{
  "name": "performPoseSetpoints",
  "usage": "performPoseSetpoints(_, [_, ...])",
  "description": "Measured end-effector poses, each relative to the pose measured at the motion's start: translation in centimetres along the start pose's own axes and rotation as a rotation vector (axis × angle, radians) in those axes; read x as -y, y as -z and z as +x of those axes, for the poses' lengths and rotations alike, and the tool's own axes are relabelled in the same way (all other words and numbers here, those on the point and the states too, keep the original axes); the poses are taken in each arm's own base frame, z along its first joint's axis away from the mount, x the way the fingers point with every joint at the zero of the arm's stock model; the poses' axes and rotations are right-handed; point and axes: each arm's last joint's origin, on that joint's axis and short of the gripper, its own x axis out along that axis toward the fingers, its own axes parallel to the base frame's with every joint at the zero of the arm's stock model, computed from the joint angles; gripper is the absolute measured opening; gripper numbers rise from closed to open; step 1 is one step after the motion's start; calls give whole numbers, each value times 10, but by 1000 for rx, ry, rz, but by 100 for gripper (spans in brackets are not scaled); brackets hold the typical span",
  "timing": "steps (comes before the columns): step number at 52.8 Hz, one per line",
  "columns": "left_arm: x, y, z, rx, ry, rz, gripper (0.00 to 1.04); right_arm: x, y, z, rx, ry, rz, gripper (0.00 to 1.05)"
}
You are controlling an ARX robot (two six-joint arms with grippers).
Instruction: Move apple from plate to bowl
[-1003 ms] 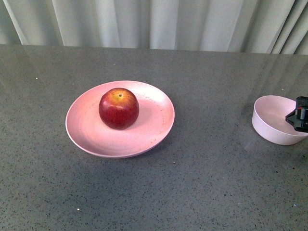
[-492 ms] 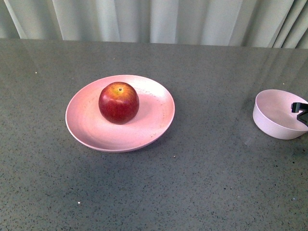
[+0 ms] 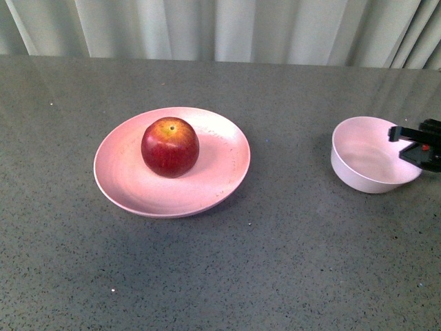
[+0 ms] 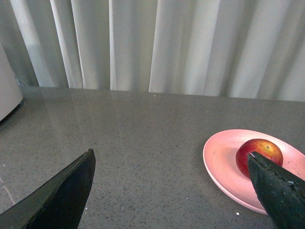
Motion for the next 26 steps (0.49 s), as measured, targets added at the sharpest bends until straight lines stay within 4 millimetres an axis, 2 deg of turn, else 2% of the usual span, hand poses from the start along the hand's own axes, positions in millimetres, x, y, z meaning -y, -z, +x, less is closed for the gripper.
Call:
performPoseSetpoints(12, [0, 0, 0, 0, 0, 0, 96, -34, 0, 6, -5, -46, -11, 2])
performPoseSetpoints(26, [0, 0, 0, 0, 0, 0, 96, -54, 12, 21, -55, -58, -13, 2])
